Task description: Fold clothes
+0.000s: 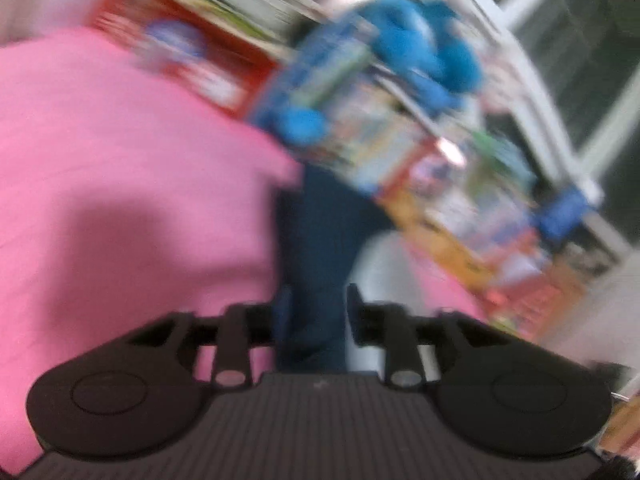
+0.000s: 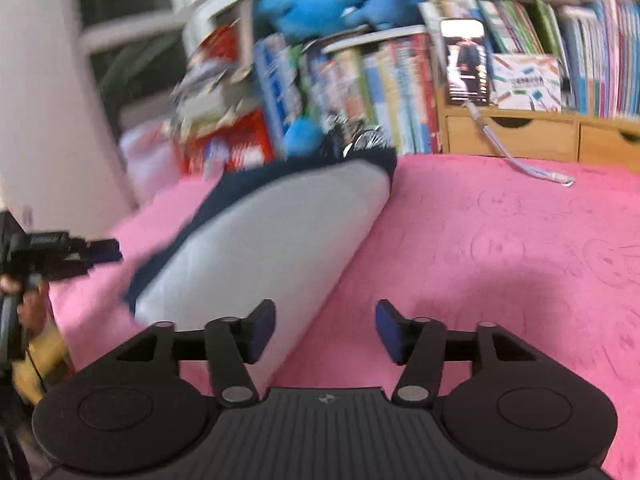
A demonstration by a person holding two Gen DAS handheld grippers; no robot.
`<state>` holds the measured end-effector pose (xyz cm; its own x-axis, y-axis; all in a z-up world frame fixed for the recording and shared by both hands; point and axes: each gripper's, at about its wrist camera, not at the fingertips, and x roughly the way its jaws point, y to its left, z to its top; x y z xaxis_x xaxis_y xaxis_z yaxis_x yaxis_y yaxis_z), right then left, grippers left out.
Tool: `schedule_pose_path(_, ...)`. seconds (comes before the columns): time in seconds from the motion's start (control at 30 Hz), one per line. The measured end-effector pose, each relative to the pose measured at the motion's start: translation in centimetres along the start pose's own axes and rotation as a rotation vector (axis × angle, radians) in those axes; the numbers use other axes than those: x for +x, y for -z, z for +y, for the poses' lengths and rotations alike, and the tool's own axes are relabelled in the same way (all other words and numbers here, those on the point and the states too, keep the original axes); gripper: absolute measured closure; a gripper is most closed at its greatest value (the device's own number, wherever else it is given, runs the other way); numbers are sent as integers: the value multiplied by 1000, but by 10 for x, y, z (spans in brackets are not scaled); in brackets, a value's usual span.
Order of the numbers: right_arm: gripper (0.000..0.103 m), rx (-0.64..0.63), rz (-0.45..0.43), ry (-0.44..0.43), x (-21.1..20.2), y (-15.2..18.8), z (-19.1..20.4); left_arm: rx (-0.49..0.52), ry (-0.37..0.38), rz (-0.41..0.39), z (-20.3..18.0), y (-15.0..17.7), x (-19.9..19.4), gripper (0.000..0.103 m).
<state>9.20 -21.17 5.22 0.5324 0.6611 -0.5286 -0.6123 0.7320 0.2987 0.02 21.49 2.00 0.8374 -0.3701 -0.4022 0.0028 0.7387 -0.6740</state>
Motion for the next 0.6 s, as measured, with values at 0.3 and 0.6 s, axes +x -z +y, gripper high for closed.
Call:
schedule_pose_path(0.3,30,19,16,-33,137,-76,-43,-9,86,279,-80,-103,183,56)
schedule_pose_path(0.6,18,-51,-29,-116,194,-85,-47,-127,-87,440,-61,-127,291,55)
